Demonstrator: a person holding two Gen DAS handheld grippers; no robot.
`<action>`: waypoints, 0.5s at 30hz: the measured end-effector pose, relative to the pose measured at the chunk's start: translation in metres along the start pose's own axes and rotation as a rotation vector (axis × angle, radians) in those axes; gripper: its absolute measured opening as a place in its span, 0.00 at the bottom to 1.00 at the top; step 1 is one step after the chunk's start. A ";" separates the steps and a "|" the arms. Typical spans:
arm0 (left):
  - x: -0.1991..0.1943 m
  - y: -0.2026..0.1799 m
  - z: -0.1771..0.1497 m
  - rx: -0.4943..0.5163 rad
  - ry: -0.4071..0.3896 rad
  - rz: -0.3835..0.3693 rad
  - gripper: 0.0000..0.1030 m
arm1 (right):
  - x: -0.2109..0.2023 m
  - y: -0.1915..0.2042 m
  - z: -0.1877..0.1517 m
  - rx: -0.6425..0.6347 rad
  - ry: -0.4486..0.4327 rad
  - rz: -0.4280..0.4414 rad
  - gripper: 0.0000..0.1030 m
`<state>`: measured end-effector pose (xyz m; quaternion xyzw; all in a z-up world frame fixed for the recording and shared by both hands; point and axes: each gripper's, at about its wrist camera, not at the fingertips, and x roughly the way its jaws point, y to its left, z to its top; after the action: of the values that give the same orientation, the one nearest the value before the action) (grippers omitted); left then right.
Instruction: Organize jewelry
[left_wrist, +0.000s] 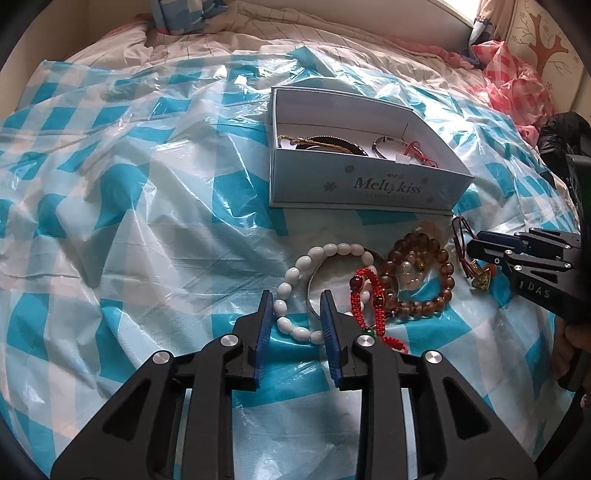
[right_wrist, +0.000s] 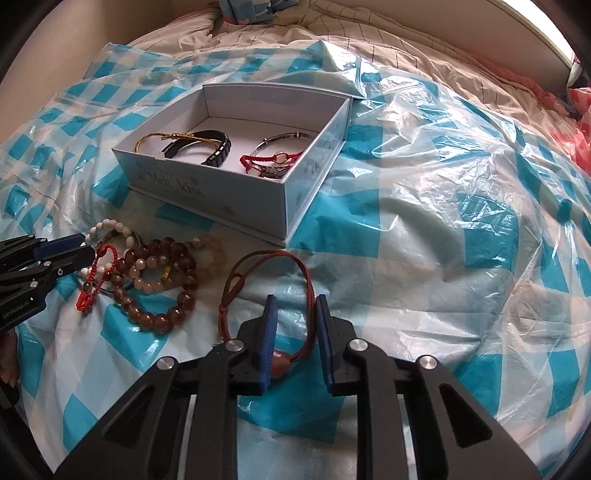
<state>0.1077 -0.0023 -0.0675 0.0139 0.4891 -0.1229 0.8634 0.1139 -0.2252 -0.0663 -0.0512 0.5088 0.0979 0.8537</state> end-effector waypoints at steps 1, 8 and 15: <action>0.000 0.000 0.000 0.000 0.000 0.000 0.24 | 0.000 0.000 0.000 -0.001 0.001 -0.002 0.21; 0.000 0.000 0.000 0.002 0.000 0.002 0.25 | 0.002 0.001 0.001 -0.005 0.002 -0.007 0.21; 0.001 -0.001 -0.001 0.004 0.000 0.005 0.25 | 0.003 0.001 0.000 -0.008 0.007 -0.003 0.21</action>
<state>0.1074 -0.0035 -0.0684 0.0169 0.4887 -0.1218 0.8637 0.1149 -0.2243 -0.0687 -0.0556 0.5115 0.0985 0.8518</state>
